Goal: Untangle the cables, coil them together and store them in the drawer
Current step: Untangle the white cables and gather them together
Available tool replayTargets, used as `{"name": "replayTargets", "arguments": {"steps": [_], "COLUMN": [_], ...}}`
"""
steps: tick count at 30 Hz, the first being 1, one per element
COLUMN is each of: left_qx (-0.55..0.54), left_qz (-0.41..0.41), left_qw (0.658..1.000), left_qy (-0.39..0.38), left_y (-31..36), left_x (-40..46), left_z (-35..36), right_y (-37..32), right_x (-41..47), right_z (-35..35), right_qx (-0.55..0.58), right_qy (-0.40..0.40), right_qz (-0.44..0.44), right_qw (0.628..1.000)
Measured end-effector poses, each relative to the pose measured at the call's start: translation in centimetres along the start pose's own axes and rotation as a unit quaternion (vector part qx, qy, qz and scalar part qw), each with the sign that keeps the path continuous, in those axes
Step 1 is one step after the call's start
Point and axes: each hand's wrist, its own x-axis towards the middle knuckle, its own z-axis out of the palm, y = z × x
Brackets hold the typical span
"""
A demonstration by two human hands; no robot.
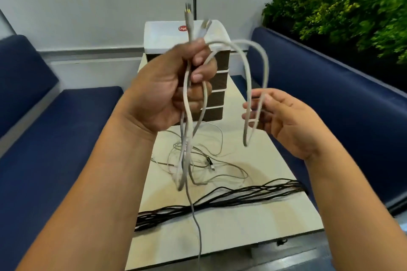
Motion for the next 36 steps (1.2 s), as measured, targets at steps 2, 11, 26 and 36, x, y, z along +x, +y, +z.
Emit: {"name": "replayTargets", "arguments": {"steps": [2, 11, 26, 36], "left_qx": [0.014, 0.171, 0.296, 0.105], "left_qz": [0.021, -0.072, -0.129, -0.013], "left_qw": [0.999, 0.981, 0.900, 0.918], "left_qy": [-0.026, 0.054, 0.291, 0.381], "left_y": [0.5, -4.1, -14.3, -12.0], "left_x": [0.0, -2.2, -5.8, -6.7], "left_z": [2.2, 6.8, 8.8, 10.7], "right_y": [-0.8, 2.8, 6.5, 15.0], "right_x": [-1.3, -6.1, -13.4, -15.7], "right_z": [0.1, -1.5, -4.4, -3.7], "right_qx": [-0.082, 0.119, -0.155, -0.524], "right_qy": [-0.077, -0.114, -0.122, -0.372], "right_qz": [-0.017, 0.089, 0.127, 0.184], "right_qw": [0.994, 0.982, 0.972, 0.744]}}
